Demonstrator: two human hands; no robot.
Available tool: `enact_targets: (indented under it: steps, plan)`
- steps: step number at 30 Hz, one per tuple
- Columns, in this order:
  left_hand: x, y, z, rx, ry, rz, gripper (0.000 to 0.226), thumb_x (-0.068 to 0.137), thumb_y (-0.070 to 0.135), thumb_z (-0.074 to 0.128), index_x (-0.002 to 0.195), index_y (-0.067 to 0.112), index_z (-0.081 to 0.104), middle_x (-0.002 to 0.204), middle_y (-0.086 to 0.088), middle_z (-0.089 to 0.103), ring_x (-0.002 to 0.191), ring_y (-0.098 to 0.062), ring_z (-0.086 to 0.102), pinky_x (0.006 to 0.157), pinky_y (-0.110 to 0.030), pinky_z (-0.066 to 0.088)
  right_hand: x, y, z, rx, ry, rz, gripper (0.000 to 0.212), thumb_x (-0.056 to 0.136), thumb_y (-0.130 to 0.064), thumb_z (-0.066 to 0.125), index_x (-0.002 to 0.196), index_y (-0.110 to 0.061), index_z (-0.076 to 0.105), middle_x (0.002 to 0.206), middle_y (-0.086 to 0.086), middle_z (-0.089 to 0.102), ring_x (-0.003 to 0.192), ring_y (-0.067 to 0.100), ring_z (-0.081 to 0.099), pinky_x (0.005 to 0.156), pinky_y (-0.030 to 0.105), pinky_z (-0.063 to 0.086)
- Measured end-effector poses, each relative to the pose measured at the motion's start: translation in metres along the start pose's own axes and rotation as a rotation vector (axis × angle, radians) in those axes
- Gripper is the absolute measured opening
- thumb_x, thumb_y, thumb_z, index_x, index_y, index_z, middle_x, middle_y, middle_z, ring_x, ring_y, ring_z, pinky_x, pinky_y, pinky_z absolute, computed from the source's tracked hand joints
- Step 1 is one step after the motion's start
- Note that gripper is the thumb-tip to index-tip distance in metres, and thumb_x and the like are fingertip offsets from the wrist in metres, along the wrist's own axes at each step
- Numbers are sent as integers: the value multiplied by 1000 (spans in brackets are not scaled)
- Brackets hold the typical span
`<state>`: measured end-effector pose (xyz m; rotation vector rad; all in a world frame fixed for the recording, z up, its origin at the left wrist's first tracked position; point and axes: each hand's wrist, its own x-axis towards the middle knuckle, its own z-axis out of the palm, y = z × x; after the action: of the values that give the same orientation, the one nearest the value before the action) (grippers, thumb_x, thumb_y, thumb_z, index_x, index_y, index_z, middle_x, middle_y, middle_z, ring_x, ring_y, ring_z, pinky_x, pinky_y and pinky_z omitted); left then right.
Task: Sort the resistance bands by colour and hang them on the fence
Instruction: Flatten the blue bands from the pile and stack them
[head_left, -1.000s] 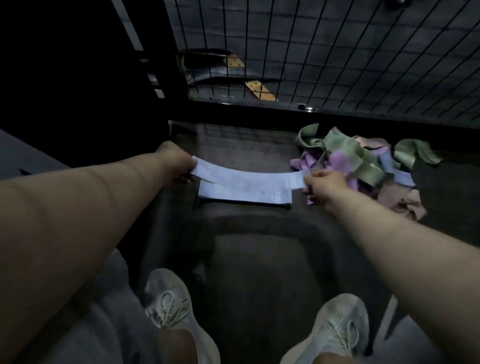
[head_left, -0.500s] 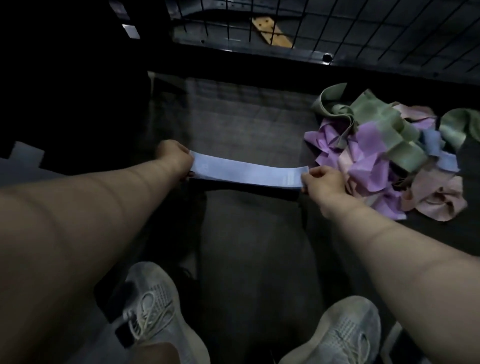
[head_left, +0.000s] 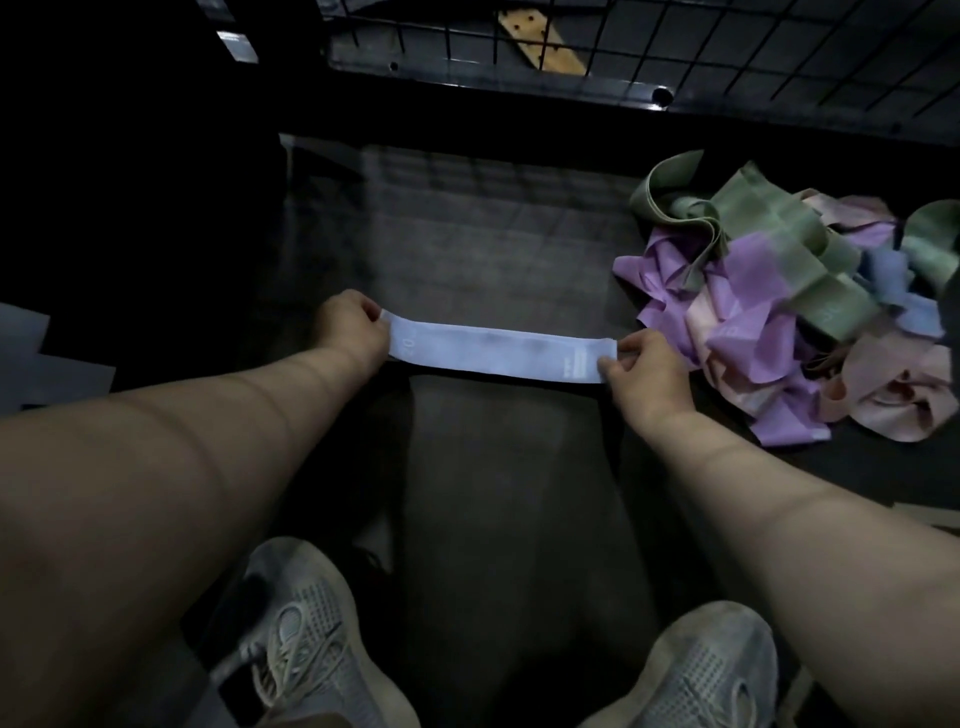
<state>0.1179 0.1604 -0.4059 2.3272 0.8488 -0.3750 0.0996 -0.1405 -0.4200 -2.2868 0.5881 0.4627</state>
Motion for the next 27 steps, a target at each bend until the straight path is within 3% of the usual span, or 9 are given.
enact_targets:
  steps: [4, 6, 8, 11, 13, 17, 21, 24, 27]
  plan:
    - [1, -3, 2, 243, -11, 64, 23, 93, 25, 58, 112, 12, 60, 122, -13, 59, 110, -34, 58, 91, -35, 45, 0, 3, -5, -313, 14, -121, 58, 83, -34, 75, 130, -13, 48, 129, 14, 47, 117, 33, 50, 101, 38, 41]
    - [-3, 0, 0, 583, 46, 246, 35, 90, 33, 59, 119, 14, 55, 126, -14, 51, 115, -35, 52, 93, -39, 42, 0, 1, -7, -575, 3, -326, 77, 74, -42, 81, 137, -16, 45, 138, 13, 39, 125, 34, 40, 106, 43, 35]
    - [-4, 2, 0, 810, 36, 550, 54, 83, 42, 64, 127, 14, 50, 129, -13, 46, 118, -34, 47, 97, -40, 38, 4, -3, -7, -727, -90, -497, 92, 68, -43, 85, 144, -17, 41, 145, 10, 35, 132, 32, 35, 110, 42, 28]
    - [0, 2, 4, 981, -189, 831, 93, 73, 56, 72, 148, 19, 31, 148, -7, 31, 137, -27, 31, 113, -38, 23, 14, -11, -5, -875, -206, -592, 97, 71, -42, 83, 150, -18, 32, 151, 6, 31, 138, 27, 30, 112, 37, 22]
    - [3, 5, 12, 1075, -232, 908, 101, 72, 57, 74, 152, 20, 24, 152, -5, 28, 141, -25, 27, 117, -37, 15, 21, -16, -2, -942, -252, -605, 90, 75, -43, 79, 149, -20, 33, 147, 4, 35, 135, 25, 35, 109, 37, 25]
    - [9, 12, 23, 1005, -247, 874, 70, 83, 40, 67, 143, 22, 37, 140, -5, 43, 130, -26, 43, 113, -37, 24, 31, -22, 1, -963, -275, -587, 58, 82, -35, 70, 133, -18, 47, 131, 6, 46, 121, 28, 46, 100, 37, 34]
    - [12, 14, 26, 956, -236, 858, 50, 89, 38, 59, 135, 23, 46, 131, -5, 47, 121, -27, 49, 104, -39, 35, 36, -20, 1, -891, -315, -567, 53, 82, -29, 70, 129, -16, 49, 127, 8, 45, 116, 29, 47, 98, 38, 41]
    - [14, 13, 24, 938, -246, 860, 56, 87, 42, 61, 137, 24, 43, 131, -5, 46, 121, -27, 49, 104, -40, 35, 34, -17, 1, -840, -322, -556, 66, 80, -32, 74, 137, -14, 45, 132, 9, 41, 121, 31, 44, 104, 39, 39]
    - [9, 4, 23, 911, -252, 801, 83, 80, 57, 65, 148, 23, 31, 142, -6, 38, 133, -27, 38, 114, -42, 26, 23, -7, 2, -684, -235, -454, 92, 76, -47, 78, 148, -10, 33, 142, 13, 34, 132, 34, 35, 113, 41, 29]
